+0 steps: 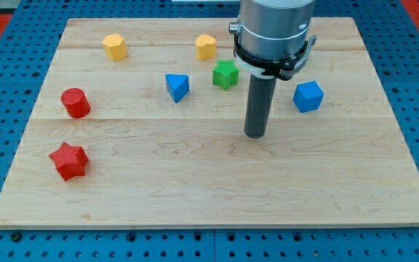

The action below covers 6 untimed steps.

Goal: Move your arm towards the bottom side of the green star

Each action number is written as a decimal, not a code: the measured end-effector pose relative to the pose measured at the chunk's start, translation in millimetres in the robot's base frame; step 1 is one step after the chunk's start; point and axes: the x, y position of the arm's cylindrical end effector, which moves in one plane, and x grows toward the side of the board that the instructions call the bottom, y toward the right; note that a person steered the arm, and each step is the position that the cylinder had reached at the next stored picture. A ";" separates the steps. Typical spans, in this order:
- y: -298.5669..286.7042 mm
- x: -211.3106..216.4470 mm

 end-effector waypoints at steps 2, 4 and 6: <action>-9.7 -1.7; -18.3 -2.2; -45.7 -3.6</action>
